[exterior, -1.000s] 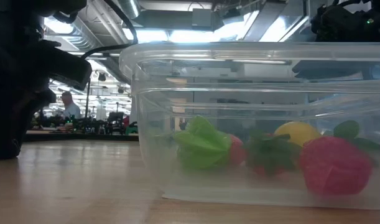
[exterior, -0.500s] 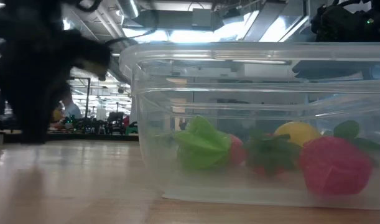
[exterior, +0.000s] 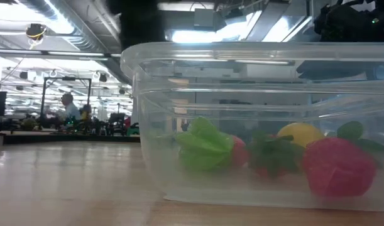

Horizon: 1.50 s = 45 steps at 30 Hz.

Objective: Pick and placing Produce into tupperware
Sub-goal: Put the blackberry into the transparent bin, then put the blueberry into the transparent bin

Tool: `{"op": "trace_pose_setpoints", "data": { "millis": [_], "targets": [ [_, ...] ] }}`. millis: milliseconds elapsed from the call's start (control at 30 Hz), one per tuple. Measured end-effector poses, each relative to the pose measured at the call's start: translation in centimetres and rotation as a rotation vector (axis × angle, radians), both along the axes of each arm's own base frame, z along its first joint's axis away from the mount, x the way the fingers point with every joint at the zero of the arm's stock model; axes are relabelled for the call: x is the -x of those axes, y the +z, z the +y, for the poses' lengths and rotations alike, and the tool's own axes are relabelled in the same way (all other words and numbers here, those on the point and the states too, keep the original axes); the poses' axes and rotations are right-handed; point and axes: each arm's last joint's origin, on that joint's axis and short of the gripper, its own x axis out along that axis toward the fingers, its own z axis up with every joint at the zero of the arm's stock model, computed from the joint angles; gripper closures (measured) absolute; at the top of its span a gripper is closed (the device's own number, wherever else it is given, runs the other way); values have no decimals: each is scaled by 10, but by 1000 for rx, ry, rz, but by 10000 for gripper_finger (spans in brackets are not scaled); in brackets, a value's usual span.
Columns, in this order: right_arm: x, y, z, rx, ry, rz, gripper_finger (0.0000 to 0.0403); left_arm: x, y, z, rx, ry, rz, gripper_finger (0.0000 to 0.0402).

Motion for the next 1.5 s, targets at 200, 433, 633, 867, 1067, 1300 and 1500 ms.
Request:
{"op": "trace_pose_setpoints", "data": {
  "millis": [200, 433, 633, 867, 1067, 1300, 1500],
  "targets": [
    [0, 0, 0, -1, 0, -1, 195, -22, 11, 8, -1, -24, -183, 298],
    [0, 0, 0, -6, 6, 2, 195, -41, -12, 2, -24, -84, -218, 315],
    [0, -1, 0, -3, 8, 14, 195, -51, -29, -3, -7, -102, -221, 290],
    [0, -1, 0, -2, 9, 15, 195, -58, -59, -8, 13, -159, -134, 308],
    [0, -1, 0, -2, 9, 15, 195, -61, -76, -15, 24, -160, -94, 301],
    [0, -1, 1, -5, 14, 16, 195, -61, -79, -15, 45, -133, -83, 260],
    [0, -1, 1, -6, 16, 17, 195, -63, -78, -16, 56, -138, -103, 248]
  ]
}}
